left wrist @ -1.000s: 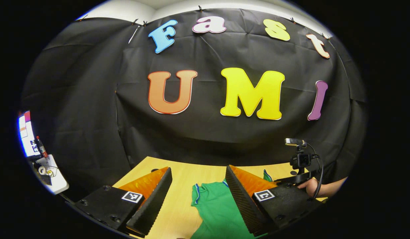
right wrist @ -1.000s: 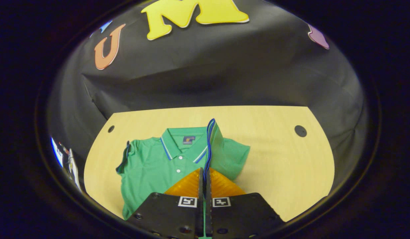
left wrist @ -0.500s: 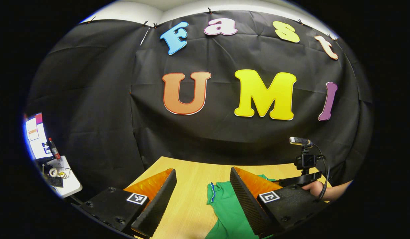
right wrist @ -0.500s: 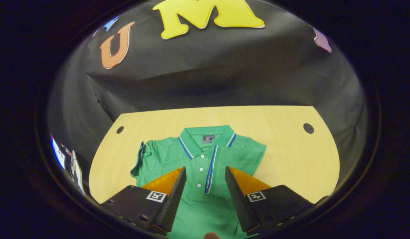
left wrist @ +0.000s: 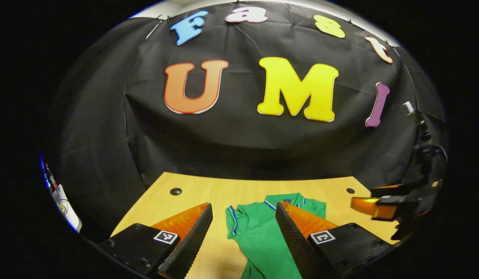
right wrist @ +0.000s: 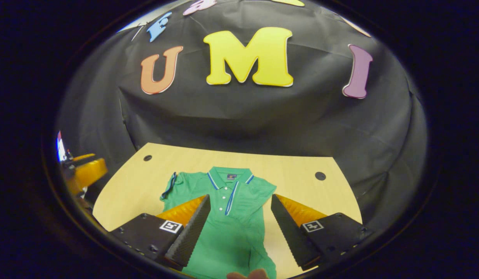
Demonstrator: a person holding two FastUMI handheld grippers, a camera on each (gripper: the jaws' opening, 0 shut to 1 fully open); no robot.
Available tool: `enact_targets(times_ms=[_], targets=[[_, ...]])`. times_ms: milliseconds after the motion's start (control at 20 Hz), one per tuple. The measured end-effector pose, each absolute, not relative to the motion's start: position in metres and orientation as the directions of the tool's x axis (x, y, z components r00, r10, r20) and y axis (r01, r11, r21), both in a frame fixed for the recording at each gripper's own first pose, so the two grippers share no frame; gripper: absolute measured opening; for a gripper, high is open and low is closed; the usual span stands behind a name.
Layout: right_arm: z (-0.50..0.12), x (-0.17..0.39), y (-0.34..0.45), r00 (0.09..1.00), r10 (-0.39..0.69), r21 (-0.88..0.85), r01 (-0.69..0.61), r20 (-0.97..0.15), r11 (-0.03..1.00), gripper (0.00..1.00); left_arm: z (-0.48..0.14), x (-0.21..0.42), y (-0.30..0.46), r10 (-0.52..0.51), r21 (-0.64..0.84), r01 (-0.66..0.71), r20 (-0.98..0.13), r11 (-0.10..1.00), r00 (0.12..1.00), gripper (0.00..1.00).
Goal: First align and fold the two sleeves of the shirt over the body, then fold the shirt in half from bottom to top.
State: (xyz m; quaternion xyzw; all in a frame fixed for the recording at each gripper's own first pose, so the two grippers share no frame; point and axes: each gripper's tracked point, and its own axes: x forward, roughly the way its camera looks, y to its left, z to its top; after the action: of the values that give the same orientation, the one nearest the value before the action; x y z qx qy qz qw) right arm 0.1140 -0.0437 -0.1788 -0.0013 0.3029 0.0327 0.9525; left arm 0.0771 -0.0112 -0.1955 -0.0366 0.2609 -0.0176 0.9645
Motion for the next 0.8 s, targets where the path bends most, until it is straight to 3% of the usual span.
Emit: enact_targets(times_ms=[50,350,650,800], targets=[[-0.175,0.107,-0.051,0.818,0.052,0.013,-0.054,-0.572,0.998,0.96,-0.214,0.085,-0.009,-0.058,-0.074,0.022,-0.529,0.997,0.846,1.0],[-0.186,0.082,-0.086,0.806,-0.007,-0.028,-0.012,-0.592,1.0,0.96,-0.313,0.122,0.002,-0.042,-0.059,0.005,-0.653,0.998,0.757,1.0],[-0.223,0.083,-0.099,0.744,-0.004,-0.005,0.001,-0.668,1.0,0.93,-0.387,0.152,0.005,-0.051,-0.032,0.039,-0.733,0.999,0.678,1.0],[-0.238,0.09,-0.098,0.718,0.006,0.014,0.005,-0.696,1.0,0.96,-0.42,0.158,0.014,-0.026,0.009,0.051,-0.773,0.999,0.634,1.0]])
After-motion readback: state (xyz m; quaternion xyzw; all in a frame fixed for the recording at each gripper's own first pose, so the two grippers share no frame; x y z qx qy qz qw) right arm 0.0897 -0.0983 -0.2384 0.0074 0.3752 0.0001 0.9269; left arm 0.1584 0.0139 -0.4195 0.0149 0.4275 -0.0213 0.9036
